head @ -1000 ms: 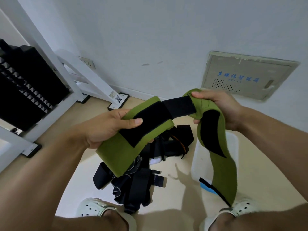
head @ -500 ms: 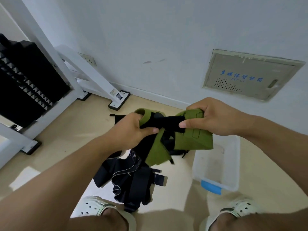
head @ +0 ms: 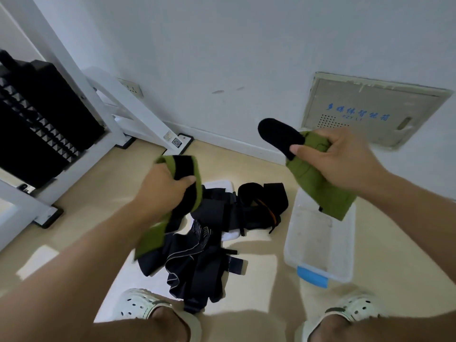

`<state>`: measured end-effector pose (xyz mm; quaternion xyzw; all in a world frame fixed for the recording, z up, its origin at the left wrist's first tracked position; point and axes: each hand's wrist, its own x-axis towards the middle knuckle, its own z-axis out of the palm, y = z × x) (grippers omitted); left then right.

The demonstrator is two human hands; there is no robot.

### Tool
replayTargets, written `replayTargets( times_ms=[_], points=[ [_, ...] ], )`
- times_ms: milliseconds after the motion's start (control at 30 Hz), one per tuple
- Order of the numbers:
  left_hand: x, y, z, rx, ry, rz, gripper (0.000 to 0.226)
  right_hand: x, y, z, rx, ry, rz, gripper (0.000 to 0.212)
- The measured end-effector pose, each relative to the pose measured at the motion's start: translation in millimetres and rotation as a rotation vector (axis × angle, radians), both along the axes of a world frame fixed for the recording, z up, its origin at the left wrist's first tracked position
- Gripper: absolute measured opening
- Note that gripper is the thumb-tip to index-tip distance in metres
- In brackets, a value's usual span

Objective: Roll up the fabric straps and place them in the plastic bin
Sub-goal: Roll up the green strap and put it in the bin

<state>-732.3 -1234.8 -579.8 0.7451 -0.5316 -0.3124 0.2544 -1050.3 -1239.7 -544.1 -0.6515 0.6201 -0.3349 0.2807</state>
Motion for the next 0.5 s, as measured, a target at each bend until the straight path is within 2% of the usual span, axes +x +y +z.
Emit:
replayTargets(
  times_ms=[67, 133, 233, 367, 500],
  points=[
    [-28, 8, 0, -0.044, 0.142, -0.082, 0.022, 26, 5, -6, -0.067, -0.046, -0.101, 0.032],
    [-51, 14, 1, -0.103, 0.195, -0.187, 0.026, 50, 10, -8, -0.095, -0.112, -0.133, 0.036],
    [-69, 21, 0, -0.174, 0.223, -0.323, 0.035, 78, 23, -14, -0.127, -0.027, -0.014, 0.038],
    [-76, 29, 2, -0.125, 0.375, -0.440, 0.043, 93, 40, -16, -0.001, -0.065, 0.156, 0.026],
    [-77, 32, 4, -0.116, 0.495, -0.457, 0.044, 90, 41, -12, 0.138, -0.180, 0.212, 0.027]
  ],
)
